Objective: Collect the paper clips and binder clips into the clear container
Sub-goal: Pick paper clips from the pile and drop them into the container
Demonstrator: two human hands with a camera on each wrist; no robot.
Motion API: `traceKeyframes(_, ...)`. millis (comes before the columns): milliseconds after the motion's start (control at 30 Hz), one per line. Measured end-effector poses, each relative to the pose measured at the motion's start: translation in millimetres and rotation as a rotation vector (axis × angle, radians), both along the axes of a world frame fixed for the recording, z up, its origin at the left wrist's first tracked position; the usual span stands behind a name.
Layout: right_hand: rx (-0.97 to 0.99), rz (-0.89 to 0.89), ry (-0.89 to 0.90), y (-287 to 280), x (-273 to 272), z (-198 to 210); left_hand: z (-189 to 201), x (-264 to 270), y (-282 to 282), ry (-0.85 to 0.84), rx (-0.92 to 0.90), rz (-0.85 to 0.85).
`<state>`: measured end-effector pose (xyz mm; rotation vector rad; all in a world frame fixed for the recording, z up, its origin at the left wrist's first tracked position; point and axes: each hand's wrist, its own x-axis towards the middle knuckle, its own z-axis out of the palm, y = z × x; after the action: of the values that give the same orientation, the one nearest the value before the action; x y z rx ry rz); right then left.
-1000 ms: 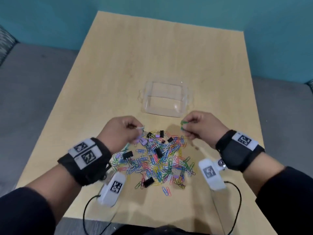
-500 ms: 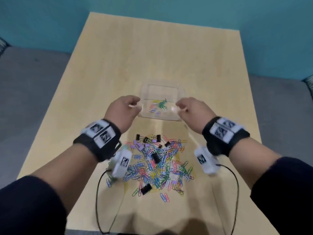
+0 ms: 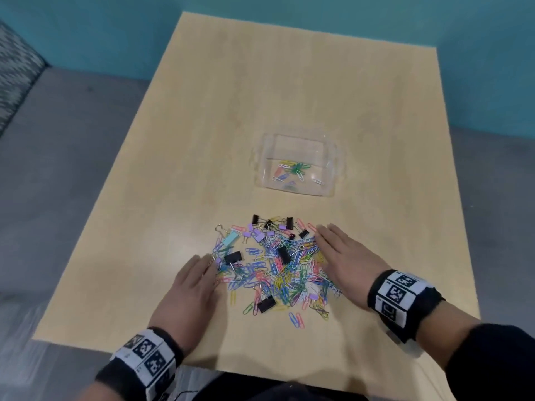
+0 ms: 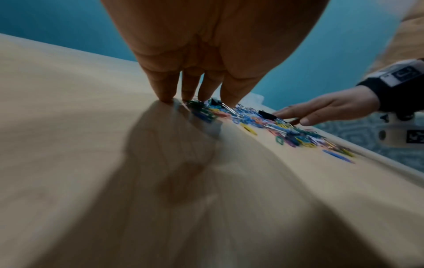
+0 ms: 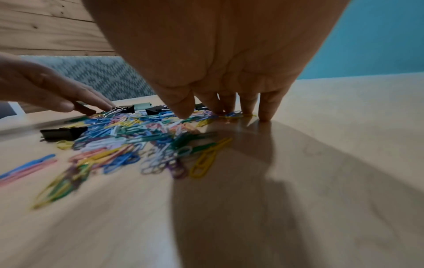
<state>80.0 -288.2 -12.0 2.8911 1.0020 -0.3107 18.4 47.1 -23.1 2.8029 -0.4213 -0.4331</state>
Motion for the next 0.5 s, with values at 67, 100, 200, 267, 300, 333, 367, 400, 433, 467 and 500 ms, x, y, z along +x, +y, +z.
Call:
traceKeyframes(67, 0.017, -0.063, 0.017, -2, -18, -2, 4, -7, -2, 0.044, 0.026, -0.034)
traceKeyframes(100, 0.027, -0.103, 0.014, -4, -28, -6, 5, -11, -2, 0.060, 0.028, -0.046)
traceKeyframes(200, 0.065, -0.255, -0.002, -2, -59, -4, 13, -21, -9, 0.061, 0.012, -0.115)
traceKeyframes(267, 0.078, -0.262, -0.001, 2, -76, -1, 17, -27, -14, 0.049, 0.009, -0.145)
traceKeyframes(300, 0.078, -0.261, 0.015, 4, -83, -1, 18, -31, -15, 0.035, 0.004, -0.159)
traceKeyframes(333, 0.072, -0.285, 0.055, 5, -90, -1, 18, -33, -16, 0.026, -0.010, -0.169)
traceKeyframes(367, 0.073, -0.321, 0.096, 6, -96, -1, 17, -36, -16, 0.026, -0.019, -0.174)
traceKeyframes(400, 0.091, -0.366, 0.134, 6, -102, -2, 16, -38, -16, 0.024, -0.014, -0.186)
traceKeyframes(433, 0.109, -0.397, 0.158, 6, -108, -3, 14, -40, -16, 0.011, -0.004, -0.206)
traceKeyframes(467, 0.116, -0.413, 0.178, 8, -112, -1, 12, -41, -17, -0.010, 0.003, -0.229)
traceKeyframes(500, 0.125, -0.407, 0.180, 10, -115, 0, 12, -42, -19, -0.035, 0.003, -0.248)
